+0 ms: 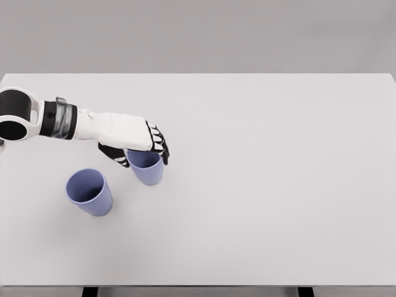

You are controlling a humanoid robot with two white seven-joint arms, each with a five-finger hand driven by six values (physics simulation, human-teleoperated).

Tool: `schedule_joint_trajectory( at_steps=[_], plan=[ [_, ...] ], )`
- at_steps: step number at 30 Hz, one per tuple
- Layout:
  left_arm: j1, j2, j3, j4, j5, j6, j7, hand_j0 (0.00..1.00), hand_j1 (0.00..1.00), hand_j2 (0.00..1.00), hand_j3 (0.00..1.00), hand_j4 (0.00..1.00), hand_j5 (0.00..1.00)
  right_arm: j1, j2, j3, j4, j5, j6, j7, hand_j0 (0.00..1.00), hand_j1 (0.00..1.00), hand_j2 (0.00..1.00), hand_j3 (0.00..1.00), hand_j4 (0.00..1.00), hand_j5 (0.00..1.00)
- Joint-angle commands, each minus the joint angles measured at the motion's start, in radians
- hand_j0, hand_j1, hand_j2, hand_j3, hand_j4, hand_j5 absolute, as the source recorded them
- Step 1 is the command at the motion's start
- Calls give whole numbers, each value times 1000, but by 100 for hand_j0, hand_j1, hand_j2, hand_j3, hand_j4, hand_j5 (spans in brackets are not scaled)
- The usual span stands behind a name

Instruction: Place the right cup on the left cup with left arm

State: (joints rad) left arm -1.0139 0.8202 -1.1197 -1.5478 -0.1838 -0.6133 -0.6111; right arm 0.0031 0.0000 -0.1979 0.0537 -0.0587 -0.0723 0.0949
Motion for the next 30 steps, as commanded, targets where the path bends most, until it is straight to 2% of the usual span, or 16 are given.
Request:
schedule_joint_trajectory(
  at_steps=[1, 4, 11, 15, 30],
  plan=[
    [0, 4, 3, -2, 7, 2, 0, 67, 67, 67, 67, 67, 67, 0, 0, 0, 0, -1, 0, 0, 100, 100, 100, 100, 100, 100],
    [-6, 7, 4, -12, 15, 2, 0, 64, 64, 64, 64, 64, 64, 0, 0, 0, 0, 0, 0, 0, 100, 100, 100, 100, 100, 100],
    [-14, 40, 9, -48, 21, 2, 0, 64, 64, 64, 64, 64, 64, 0, 0, 0, 0, 0, 0, 0, 100, 100, 100, 100, 100, 100],
    [-11, 91, 49, -97, 40, 2, 0, 64, 64, 64, 64, 64, 64, 0, 0, 0, 0, 0, 0, 0, 100, 100, 100, 100, 100, 100],
    [-60, 212, 66, -150, 129, 2, 0, 64, 64, 64, 64, 64, 64, 0, 0, 0, 0, 0, 0, 0, 100, 100, 100, 100, 100, 100]
  ],
)
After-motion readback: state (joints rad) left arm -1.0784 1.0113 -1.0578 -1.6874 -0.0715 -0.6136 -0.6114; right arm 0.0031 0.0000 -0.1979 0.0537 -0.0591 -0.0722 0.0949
